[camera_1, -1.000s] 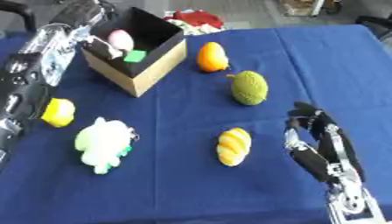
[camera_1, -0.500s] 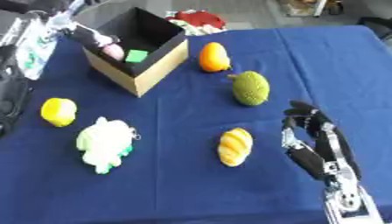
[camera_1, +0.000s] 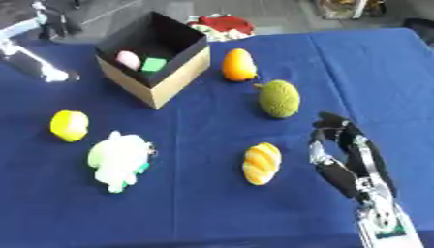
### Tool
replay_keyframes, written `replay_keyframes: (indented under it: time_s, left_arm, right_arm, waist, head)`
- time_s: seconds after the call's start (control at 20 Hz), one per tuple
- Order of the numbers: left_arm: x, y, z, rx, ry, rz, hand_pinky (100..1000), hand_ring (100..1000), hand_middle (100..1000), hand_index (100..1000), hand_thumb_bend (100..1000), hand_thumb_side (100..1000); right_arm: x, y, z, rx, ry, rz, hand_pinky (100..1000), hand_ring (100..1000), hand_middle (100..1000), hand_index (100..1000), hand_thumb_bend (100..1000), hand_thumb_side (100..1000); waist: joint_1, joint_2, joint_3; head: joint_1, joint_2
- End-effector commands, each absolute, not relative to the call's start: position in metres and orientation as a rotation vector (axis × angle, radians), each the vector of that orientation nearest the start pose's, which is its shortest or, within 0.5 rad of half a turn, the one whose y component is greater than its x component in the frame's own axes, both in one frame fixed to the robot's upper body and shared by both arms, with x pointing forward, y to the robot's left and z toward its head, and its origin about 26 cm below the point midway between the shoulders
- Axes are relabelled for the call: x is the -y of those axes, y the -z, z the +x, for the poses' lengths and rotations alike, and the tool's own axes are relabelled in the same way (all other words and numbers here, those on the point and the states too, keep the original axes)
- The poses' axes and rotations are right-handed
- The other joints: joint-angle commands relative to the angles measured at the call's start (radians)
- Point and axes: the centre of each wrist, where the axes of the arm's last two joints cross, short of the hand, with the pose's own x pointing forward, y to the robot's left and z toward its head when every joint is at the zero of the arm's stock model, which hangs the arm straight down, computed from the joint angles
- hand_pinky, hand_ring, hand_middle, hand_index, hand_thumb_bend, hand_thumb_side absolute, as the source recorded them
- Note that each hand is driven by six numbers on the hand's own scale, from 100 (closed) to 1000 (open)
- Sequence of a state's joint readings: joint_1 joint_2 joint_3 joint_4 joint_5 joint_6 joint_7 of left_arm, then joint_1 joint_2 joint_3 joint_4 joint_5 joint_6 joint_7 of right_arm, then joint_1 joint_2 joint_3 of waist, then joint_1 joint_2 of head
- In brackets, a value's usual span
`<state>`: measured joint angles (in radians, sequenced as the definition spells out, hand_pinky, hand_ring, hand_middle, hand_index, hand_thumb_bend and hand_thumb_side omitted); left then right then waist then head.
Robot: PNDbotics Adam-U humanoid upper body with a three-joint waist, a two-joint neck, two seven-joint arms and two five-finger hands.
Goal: Pick up objects on the table and place them in the box.
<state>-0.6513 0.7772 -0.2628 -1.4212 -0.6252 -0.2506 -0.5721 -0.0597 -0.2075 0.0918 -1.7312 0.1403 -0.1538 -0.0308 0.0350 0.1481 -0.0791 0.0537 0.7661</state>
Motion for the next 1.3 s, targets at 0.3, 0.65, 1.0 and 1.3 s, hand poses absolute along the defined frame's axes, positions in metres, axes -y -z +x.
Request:
replay_keyframes:
  time_s: [0.3,0.65,1.0,1.3]
  left_arm:
    - [-0.342,-0.191,0.381,1.108,1.896,0.667,778,694,682,825,569,214]
    - [-0.35,-0.164,0.391,1.07,1.814,0.763,776,694,682,832,585,197]
    - [-0.347,-0.152,0.398,1.14,1.752,0.911,775,694,685,837,598,192]
    - [-0.346,-0.14,0.404,1.144,1.727,1.005,737,629,610,781,525,100]
  right_arm:
    - [0.259,-0.057,0.288,1.943,-0.374,-0.205,825,664,669,821,100,207]
    - [0.258,-0.057,0.288,1.941,-0.371,-0.2,825,665,670,821,100,208]
    - [0.258,-0.056,0.288,1.94,-0.369,-0.197,825,665,670,821,100,209]
    - [0.257,-0.056,0.288,1.94,-0.369,-0.192,825,665,670,821,100,211]
  waist:
    - [0.014,-0.031,0.001]
    - [0.011,-0.032,0.001]
    - [0.006,-0.03,0.002]
    - [0.004,-0.03,0.002]
  head:
    - [-0.002,0.004]
    - [0.003,0.004]
    - [0.003,0.004]
    - [0.0,0.004]
